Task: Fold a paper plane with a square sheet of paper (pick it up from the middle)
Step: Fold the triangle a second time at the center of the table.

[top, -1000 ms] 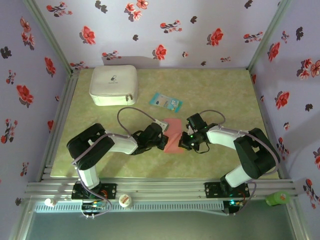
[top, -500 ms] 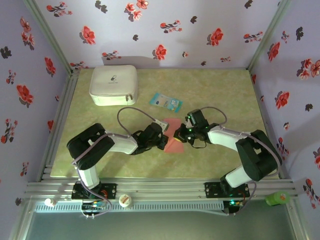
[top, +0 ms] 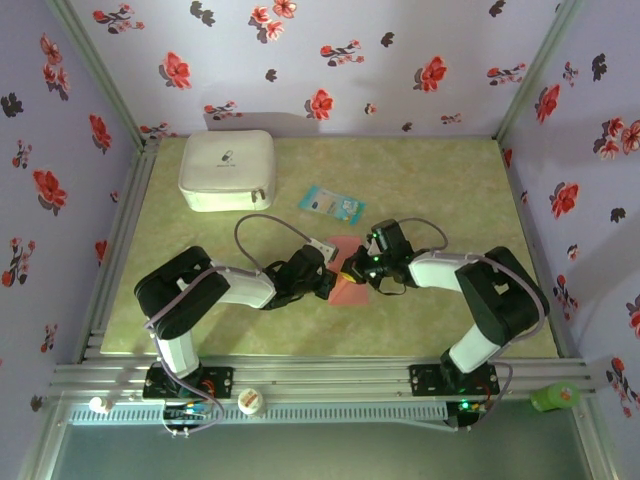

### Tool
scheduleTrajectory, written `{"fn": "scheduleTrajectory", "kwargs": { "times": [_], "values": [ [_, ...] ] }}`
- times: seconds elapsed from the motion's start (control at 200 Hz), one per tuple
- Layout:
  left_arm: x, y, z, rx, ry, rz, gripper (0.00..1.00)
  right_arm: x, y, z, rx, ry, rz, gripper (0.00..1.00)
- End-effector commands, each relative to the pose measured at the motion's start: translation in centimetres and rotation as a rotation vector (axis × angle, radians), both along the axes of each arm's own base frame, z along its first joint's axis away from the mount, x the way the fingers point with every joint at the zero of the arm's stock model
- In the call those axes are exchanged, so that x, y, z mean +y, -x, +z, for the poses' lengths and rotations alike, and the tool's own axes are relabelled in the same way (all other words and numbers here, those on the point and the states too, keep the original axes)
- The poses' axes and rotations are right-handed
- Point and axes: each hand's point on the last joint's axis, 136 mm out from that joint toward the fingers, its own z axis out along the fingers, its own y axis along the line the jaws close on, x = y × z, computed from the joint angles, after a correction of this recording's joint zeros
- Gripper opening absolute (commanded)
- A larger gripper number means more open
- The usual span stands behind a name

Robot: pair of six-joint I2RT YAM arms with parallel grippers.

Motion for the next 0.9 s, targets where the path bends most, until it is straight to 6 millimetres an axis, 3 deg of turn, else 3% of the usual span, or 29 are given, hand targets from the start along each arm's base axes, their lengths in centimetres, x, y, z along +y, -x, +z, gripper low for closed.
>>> {"fn": "scheduleTrajectory", "kwargs": {
  "times": [0.0, 0.51, 0.575, 0.715, 0.895],
  "values": [
    [0.6, 0.4, -1.7, 0.047, -0.041, -0.001, 0.06, 0.2, 0.5, -0.6, 0.028, -0.001, 0.011, 0.0],
    [0.6, 0.5, -2.1, 0.062, -0.061, -0.007, 0.07, -2.5, 2.1, -4.8, 0.103, 0.142, -0.033, 0.0],
    [0.6, 0.6, -2.1, 0.067, -0.064, -0.007, 0.06, -2.5, 2.0, -4.6, 0.105, 0.139, -0.036, 0.0],
    [0.7, 0.6, -2.1, 0.071, -0.069, -0.008, 0.06, -2.0, 0.9, -2.3, 0.05, 0.115, -0.04, 0.0],
    [0.6, 0.6, -2.1, 0.072, -0.075, -0.012, 0.06, -3.0, -0.6, -0.6, 0.004, 0.1, -0.08, 0.0]
  ]
}}
